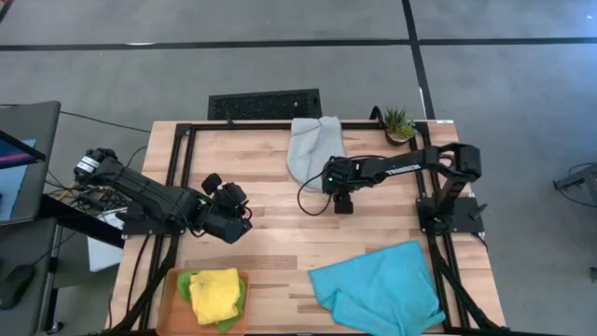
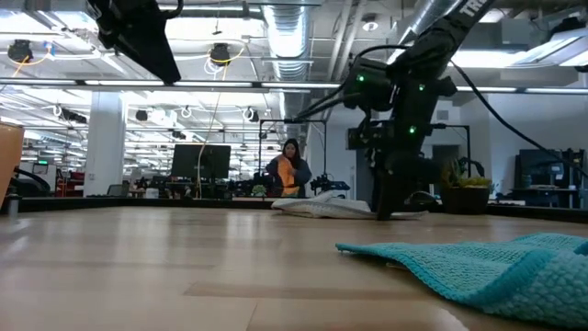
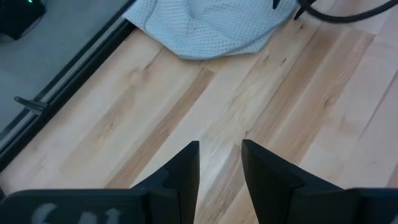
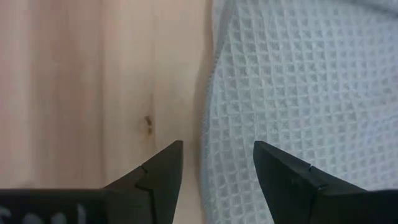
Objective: Fold microfiber towels
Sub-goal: Fold the gray towel
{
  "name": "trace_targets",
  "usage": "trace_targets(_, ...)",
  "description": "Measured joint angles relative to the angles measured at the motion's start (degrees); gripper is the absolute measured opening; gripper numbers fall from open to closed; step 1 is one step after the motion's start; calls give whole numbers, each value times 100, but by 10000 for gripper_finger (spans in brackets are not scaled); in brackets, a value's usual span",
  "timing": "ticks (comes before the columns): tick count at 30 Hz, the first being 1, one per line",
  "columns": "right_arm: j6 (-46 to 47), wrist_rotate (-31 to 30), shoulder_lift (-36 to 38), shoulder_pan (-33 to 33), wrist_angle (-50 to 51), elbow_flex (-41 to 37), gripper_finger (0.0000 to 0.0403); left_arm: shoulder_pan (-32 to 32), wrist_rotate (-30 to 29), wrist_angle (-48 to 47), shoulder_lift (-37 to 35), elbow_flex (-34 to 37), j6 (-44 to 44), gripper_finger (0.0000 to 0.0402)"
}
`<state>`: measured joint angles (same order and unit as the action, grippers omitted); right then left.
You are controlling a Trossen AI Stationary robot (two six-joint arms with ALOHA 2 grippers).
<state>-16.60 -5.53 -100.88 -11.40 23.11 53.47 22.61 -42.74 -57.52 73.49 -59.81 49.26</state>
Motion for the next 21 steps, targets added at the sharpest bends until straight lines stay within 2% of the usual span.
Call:
trace_targets(5,14,-270,-206,22,83,41,221,0,0,9,0,0,2,112)
trace_targets(21,367,-537,-41,-9,601,18,221,0,4,23,2,0,200,112)
